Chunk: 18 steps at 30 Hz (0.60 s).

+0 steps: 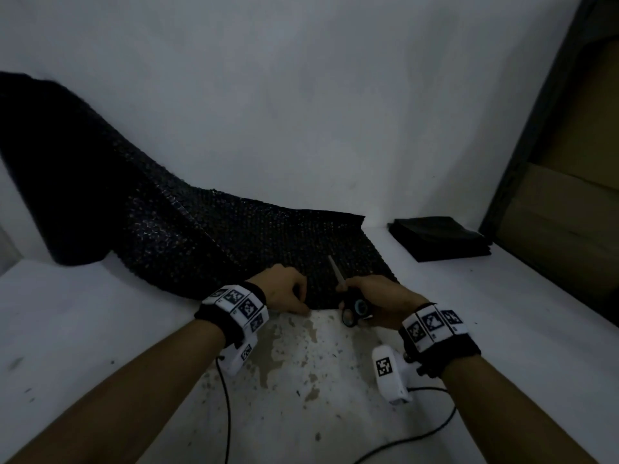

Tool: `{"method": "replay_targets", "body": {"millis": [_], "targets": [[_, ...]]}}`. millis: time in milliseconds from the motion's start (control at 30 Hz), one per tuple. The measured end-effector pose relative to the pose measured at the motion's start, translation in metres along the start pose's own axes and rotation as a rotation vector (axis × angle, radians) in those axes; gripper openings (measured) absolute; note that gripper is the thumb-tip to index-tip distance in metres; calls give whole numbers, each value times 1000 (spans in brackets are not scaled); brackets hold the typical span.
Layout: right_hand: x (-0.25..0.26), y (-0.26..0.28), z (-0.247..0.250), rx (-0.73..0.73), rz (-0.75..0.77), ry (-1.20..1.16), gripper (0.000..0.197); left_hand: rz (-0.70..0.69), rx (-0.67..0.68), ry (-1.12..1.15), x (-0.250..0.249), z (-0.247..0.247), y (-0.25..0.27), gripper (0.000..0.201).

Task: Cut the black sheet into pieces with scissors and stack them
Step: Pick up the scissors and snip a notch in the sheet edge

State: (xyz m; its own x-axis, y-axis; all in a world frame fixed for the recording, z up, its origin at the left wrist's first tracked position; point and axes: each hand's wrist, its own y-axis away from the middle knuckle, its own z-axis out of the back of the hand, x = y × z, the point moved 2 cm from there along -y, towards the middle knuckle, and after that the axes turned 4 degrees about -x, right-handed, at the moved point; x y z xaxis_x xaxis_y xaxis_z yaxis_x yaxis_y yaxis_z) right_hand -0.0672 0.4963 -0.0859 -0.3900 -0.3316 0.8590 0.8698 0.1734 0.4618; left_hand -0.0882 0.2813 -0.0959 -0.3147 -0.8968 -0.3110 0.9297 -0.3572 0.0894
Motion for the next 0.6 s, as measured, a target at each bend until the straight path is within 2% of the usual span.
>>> {"method": "replay_targets", "body": {"millis": [67,133,200,333,400,467,600], "targets": [[-5,4,-1,58,-18,-196,26,-14,-13,-15,0,0,2,31],[-10,4,0,76,-4,-274,27,-25,-18,-6,1,0,2,27],[-15,6,1,120,15,-267,29,-38,-12,4,0,-1,2,23],[-25,13,4,233,36,-236,17,-56,-1,19,1,-1,3,18],[-27,15,6,253,36,-237,18,-56,24,45,3,-1,4,17],[-27,18,7,287,50,-199,23,-53,36,69,5,-1,3,14],[-25,23,5,335,91,-157,52,-31,40,79,6,-1,6,15]]}}
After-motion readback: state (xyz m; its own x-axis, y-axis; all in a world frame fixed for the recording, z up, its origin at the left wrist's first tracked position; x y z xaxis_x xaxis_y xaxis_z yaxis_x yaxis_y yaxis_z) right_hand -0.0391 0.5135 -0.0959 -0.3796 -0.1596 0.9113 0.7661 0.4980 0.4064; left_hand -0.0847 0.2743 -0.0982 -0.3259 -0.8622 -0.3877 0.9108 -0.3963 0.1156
